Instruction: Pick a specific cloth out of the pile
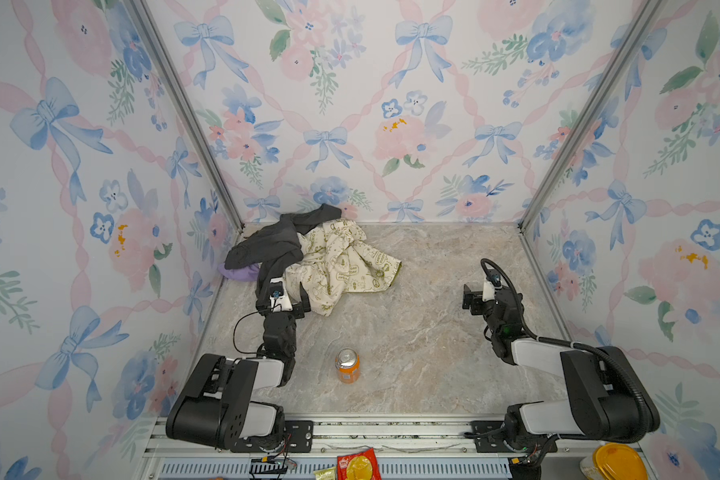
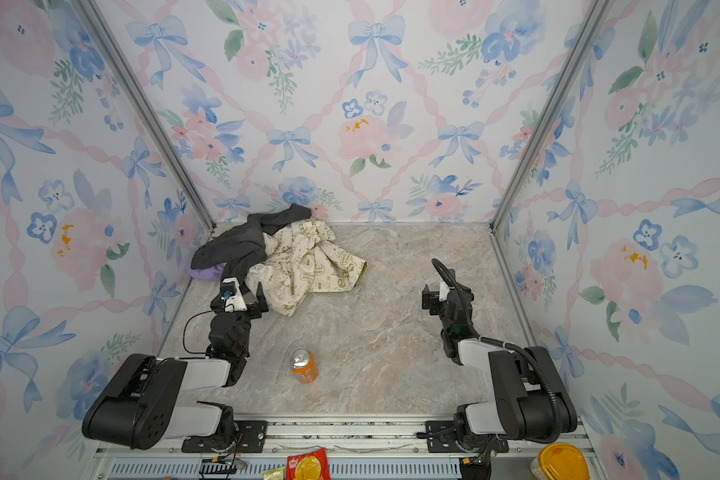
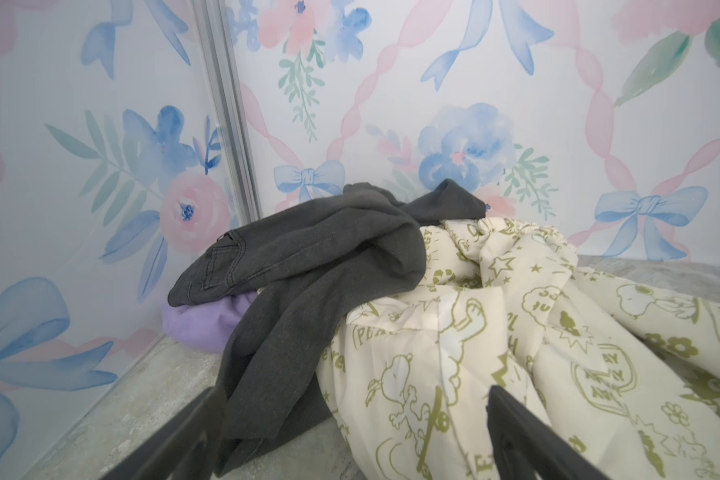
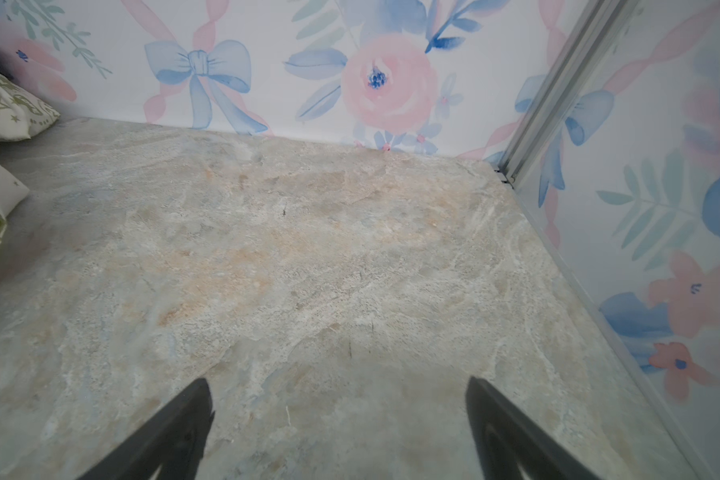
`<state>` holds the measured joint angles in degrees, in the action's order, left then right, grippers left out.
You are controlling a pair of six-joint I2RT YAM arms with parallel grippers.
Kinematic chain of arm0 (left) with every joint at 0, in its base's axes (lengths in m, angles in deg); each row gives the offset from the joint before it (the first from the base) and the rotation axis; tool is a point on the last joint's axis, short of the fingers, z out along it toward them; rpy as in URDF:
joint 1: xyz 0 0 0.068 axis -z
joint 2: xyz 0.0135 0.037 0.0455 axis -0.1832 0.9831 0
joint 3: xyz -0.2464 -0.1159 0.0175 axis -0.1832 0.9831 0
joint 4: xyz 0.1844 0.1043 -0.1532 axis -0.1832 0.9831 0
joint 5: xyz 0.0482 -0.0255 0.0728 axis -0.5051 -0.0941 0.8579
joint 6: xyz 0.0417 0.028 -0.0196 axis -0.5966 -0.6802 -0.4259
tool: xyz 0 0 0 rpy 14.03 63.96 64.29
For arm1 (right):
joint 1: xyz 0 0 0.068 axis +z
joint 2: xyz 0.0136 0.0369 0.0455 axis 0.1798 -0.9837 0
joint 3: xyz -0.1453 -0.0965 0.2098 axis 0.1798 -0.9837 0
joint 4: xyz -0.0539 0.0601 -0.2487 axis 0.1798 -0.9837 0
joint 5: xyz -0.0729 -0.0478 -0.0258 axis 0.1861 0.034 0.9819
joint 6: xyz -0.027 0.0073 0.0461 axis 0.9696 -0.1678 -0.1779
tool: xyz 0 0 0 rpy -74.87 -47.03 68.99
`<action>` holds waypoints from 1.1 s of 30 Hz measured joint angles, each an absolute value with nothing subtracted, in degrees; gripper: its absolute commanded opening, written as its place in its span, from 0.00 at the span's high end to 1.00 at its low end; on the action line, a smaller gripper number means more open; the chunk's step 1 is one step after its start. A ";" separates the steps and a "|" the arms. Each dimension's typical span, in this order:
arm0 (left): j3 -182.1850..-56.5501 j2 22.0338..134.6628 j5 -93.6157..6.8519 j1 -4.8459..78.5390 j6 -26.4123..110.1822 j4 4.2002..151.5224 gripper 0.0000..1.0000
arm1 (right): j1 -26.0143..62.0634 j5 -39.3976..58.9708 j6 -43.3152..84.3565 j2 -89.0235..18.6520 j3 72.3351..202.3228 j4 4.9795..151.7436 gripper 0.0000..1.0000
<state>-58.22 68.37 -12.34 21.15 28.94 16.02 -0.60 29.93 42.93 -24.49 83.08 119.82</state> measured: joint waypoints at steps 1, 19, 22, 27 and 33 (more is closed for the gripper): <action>-58.90 65.39 -11.97 21.37 29.46 18.73 0.02 | 0.49 30.41 43.48 -22.56 83.56 117.94 0.03; -70.90 44.80 -13.04 11.27 56.68 61.33 0.07 | 19.62 27.89 44.88 3.01 98.34 84.98 0.03; -71.53 46.60 -17.67 5.48 61.11 62.71 0.15 | 22.39 27.08 44.85 2.99 98.49 83.18 0.03; -74.35 54.66 -26.15 -3.64 67.58 62.49 0.19 | 24.34 25.55 44.39 2.44 98.62 81.72 0.03; -80.38 64.87 -31.60 -6.41 71.60 61.87 0.26 | 25.06 23.37 43.78 2.20 98.64 81.54 0.03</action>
<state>-80.38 64.87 -31.60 -6.41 71.60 61.87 25.06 23.37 43.78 2.20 98.64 81.54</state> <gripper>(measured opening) 0.768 0.970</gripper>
